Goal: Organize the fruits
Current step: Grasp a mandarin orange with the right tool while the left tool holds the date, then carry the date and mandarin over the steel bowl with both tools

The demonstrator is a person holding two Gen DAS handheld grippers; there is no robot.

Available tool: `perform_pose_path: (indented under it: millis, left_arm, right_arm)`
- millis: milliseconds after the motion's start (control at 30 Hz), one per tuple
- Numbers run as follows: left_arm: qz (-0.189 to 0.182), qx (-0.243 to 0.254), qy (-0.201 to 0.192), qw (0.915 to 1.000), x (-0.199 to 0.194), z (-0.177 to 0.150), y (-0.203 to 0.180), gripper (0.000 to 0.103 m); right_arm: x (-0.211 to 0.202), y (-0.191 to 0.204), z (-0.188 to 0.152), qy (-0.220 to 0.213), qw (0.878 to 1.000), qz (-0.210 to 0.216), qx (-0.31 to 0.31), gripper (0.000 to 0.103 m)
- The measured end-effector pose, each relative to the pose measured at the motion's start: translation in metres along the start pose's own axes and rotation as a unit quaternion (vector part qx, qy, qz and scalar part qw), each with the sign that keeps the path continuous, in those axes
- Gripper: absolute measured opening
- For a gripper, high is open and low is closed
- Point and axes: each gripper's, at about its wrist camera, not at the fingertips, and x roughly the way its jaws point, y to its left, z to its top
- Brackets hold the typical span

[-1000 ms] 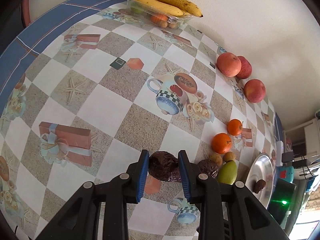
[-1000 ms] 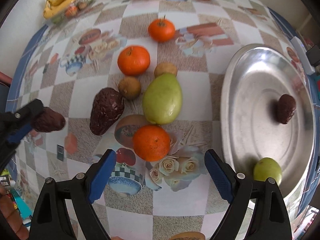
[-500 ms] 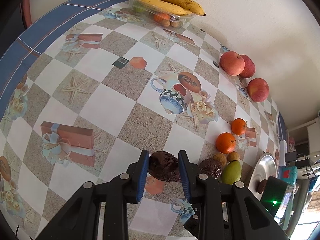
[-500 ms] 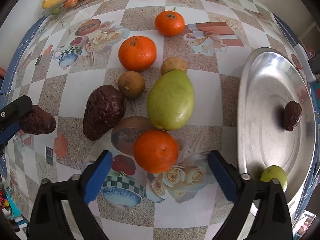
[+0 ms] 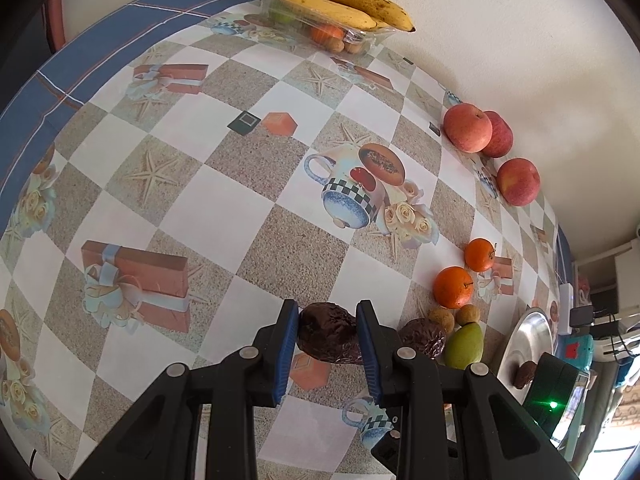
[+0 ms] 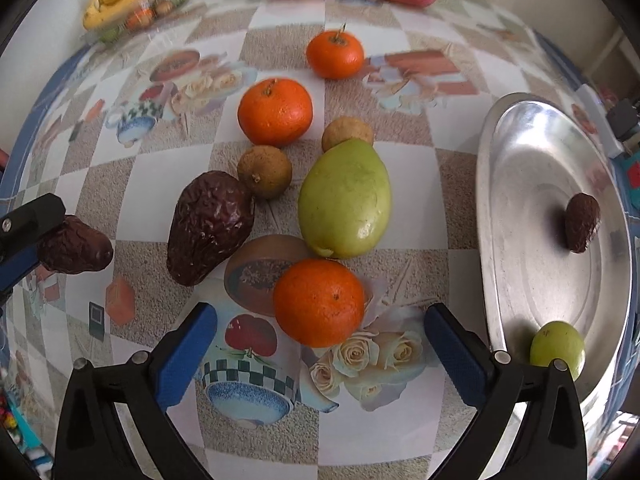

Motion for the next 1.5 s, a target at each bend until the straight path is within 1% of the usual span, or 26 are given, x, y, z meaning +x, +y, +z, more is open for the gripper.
perform_pose_path:
  millis: [67,167,200,267,333,367,400,433,467,600,633,700,800,933,1000,1100,1233,1400,1500]
  left_arm:
    - [0.0,-0.001,0.0,1.0,0.0,0.0,0.0,0.032]
    - [0.0,-0.002,0.001,1.0,0.001,0.0,0.0,0.032]
    - [0.0,-0.002,0.001,1.0,0.001,0.0,0.0,0.032]
    - [0.0,-0.001,0.0,1.0,0.001,0.0,0.0,0.032]
    - [0.0,-0.001,0.0,1.0,0.001,0.0,0.0,0.032]
    - [0.001,-0.001,0.0,1.0,0.001,0.0,0.0,0.032]
    - [0.001,-0.001,0.0,1.0,0.001,0.0,0.0,0.032]
    - [0.0,-0.002,0.0,1.0,0.001,0.0,0.0,0.032]
    - [0.001,-0.001,0.0,1.0,0.001,0.0,0.0,0.032]
    - [0.001,-0.001,0.0,1.0,0.001,0.0,0.0,0.032]
    - [0.001,-0.001,0.0,1.0,0.001,0.0,0.0,0.032]
    - [0.001,-0.001,-0.001,1.0,0.001,0.001,0.0,0.032]
    - [-0.001,-0.001,-0.004,1.0,0.0,0.002,0.001,0.032]
    - [-0.006,-0.001,-0.01,0.9999,-0.005,0.003,0.0,0.032]
    - [-0.012,0.001,-0.014,0.9998,-0.007,0.003,-0.002,0.032]
    - [-0.019,0.008,-0.021,0.9996,-0.012,0.003,-0.007,0.032]
    - [-0.024,0.019,-0.028,0.9991,-0.016,0.001,-0.015,0.032]
    - [-0.035,0.03,-0.028,0.9985,-0.018,-0.001,-0.024,0.032]
    - [-0.036,0.038,-0.03,0.9981,-0.02,-0.003,-0.03,0.032]
  right_arm:
    - [0.002,0.001,0.004,0.013,1.0,0.004,-0.01,0.103]
    - [0.002,0.002,0.004,0.007,1.0,0.0,-0.008,0.102]
    - [0.002,0.002,0.005,0.007,1.0,-0.001,-0.006,0.1]
    - [-0.002,0.001,0.008,0.001,1.0,-0.004,0.002,0.093]
    - [-0.006,-0.004,0.013,-0.003,1.0,-0.005,0.009,0.079]
    - [-0.007,-0.005,0.014,-0.005,1.0,-0.006,0.012,0.074]
    - [-0.009,-0.005,0.014,-0.008,1.0,-0.006,0.014,0.065]
    - [-0.012,-0.006,0.014,-0.01,1.0,-0.006,0.012,0.058]
    - [-0.013,-0.005,0.014,-0.011,1.0,-0.006,0.01,0.056]
    - [-0.018,0.001,0.012,-0.012,1.0,-0.005,-0.001,0.04]
    - [-0.02,0.002,0.013,-0.013,1.0,-0.003,-0.003,0.038]
    - [-0.02,0.007,0.013,-0.014,1.0,-0.002,-0.003,0.038]
    - [-0.031,0.004,0.013,-0.025,1.0,0.008,-0.004,0.038]
    - [-0.058,0.003,0.016,-0.057,0.998,0.034,-0.001,0.038]
    - [-0.069,0.002,0.015,-0.069,0.997,0.038,-0.001,0.038]
    - [-0.086,-0.001,0.013,-0.087,0.996,0.032,-0.002,0.038]
    - [-0.098,-0.01,0.012,-0.098,0.995,0.033,0.004,0.038]
    - [-0.103,-0.024,0.012,-0.098,0.995,0.026,0.018,0.038]
    - [-0.101,-0.033,0.013,-0.093,0.995,0.007,0.028,0.038]
